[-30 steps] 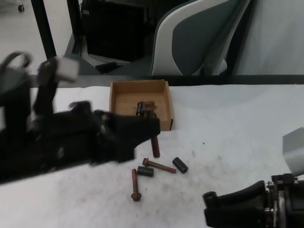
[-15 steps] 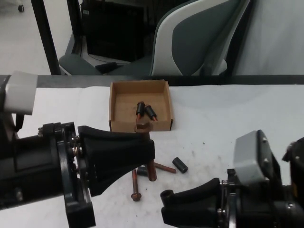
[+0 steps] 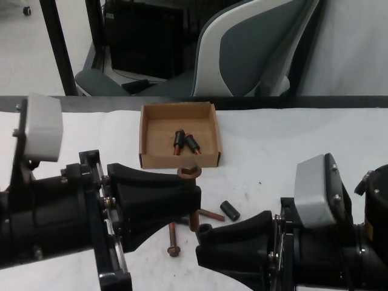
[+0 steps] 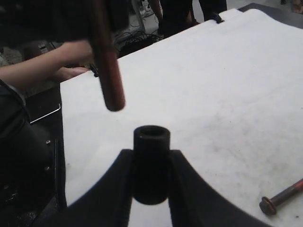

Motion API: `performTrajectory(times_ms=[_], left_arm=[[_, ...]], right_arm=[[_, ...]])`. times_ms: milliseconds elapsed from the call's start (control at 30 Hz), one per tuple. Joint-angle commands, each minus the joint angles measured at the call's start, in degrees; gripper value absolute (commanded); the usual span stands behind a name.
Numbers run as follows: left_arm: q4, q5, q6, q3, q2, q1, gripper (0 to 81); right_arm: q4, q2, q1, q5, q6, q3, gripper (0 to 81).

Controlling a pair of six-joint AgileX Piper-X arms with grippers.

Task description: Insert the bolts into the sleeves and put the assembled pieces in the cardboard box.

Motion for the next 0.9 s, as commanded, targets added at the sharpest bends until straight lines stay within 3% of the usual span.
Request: performTrajectory(times_ms=[0, 867], left_arm=[[-2.7, 1.7, 2.3, 0.0, 0.4, 0.0, 0.8], [-6.2, -2.2, -0.4, 0.0, 0.4, 0.0, 0.8]], right_arm=[[-3.0, -0.1, 0.2, 0.2, -0.5, -1.0, 0.2], [-6.5, -0.1, 0.2, -5.0, 0.9, -1.0, 0.2]])
